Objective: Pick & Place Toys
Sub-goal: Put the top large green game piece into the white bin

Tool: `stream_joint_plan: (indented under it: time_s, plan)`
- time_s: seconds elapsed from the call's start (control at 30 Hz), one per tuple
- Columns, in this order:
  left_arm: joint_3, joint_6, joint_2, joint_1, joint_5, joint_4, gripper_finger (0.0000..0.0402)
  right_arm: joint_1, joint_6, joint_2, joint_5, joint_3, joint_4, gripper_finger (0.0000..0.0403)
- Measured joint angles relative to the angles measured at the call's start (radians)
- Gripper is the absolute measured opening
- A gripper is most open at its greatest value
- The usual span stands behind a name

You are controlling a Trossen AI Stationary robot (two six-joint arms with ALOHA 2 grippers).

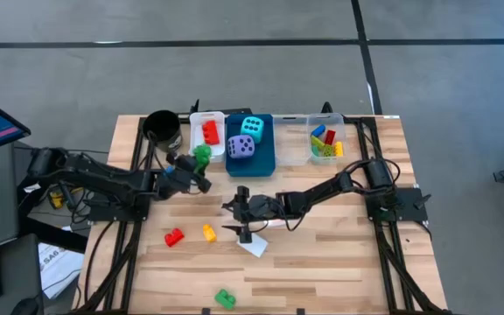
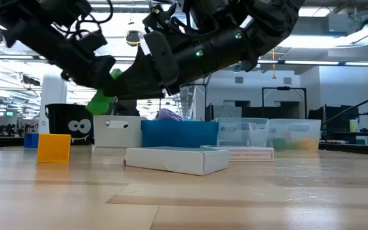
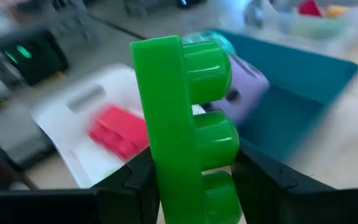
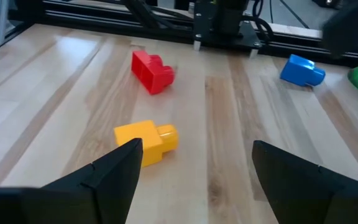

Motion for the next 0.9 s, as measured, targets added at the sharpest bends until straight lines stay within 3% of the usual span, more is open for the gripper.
stream_joint_plan:
  time_s: [0.23,0.43,0.9]
  plan:
    - [0.0,0.277,-0.001,0.125,-0.019,0.234,0.0154,0.0,0.009,0.0,0.0,0.0,0.0,0.0299]
    - [0.0,0.398,-0.001,0.247,0.001,0.305,0.0159,-0.003,0.027,0.0,0.0,0.0,-0.005,0.0299]
    - [0.002,0.305,-0.001,0.541,0.443,0.382,0.016,-0.003,0.027,0.0,0.0,0.0,-0.009,0.0299]
